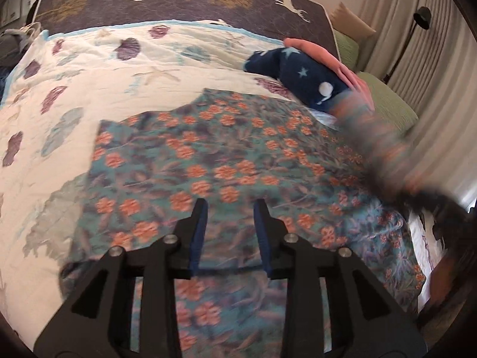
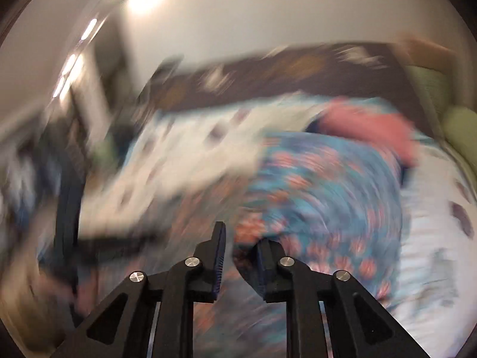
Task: Fold small clothes
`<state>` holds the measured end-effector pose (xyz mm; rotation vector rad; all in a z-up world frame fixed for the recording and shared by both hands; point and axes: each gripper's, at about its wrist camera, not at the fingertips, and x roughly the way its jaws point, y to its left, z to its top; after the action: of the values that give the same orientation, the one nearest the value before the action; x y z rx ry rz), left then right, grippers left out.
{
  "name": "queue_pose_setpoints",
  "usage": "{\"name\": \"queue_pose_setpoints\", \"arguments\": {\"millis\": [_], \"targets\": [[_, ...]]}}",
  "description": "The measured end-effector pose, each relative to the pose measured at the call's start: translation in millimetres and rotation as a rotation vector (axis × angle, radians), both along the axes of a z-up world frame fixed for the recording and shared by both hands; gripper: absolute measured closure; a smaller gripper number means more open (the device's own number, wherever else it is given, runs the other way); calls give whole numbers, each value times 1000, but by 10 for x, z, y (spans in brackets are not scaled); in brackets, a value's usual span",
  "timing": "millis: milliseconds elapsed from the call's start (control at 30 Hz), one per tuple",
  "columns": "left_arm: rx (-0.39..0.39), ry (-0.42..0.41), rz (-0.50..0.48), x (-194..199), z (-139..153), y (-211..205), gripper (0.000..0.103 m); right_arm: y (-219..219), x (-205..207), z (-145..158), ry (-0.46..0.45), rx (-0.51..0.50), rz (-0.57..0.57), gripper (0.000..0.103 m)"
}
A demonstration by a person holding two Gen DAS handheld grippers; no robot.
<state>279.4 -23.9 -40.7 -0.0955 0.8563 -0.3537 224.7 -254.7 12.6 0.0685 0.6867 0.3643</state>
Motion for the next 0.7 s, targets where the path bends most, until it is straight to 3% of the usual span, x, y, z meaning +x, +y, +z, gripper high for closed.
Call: {"name": "queue_pose_setpoints", "arguments": {"millis": [67, 133, 233, 300, 367, 500, 600, 700], "targets": [[3, 7, -3, -31, -19, 71, 70, 336, -57, -271, 54, -149, 51, 84], [2, 11, -10, -51, -31, 103, 69, 404, -80, -424, 111, -201, 53, 83], [-8, 9, -34, -64, -30, 79, 61, 206, -142, -483, 175, -131, 38, 74], [-14, 3, -50, -64, -21, 36, 55, 73, -224, -451, 180, -91, 8, 63], [-12, 7, -70, -33, -15, -37, 54, -55, -267, -414, 180, -58, -31, 59], [-13, 1, -102, 86, 72, -209, 53, -183, -202, -380, 191, 9, -71, 59], [-61, 31, -137, 309, 169, -369, 48, -151, -119, -400, 201, 32, -83, 59], [-14, 63, -144, 656, 224, -680, 48, -78, -44, -495, 230, 47, -79, 59]]}}
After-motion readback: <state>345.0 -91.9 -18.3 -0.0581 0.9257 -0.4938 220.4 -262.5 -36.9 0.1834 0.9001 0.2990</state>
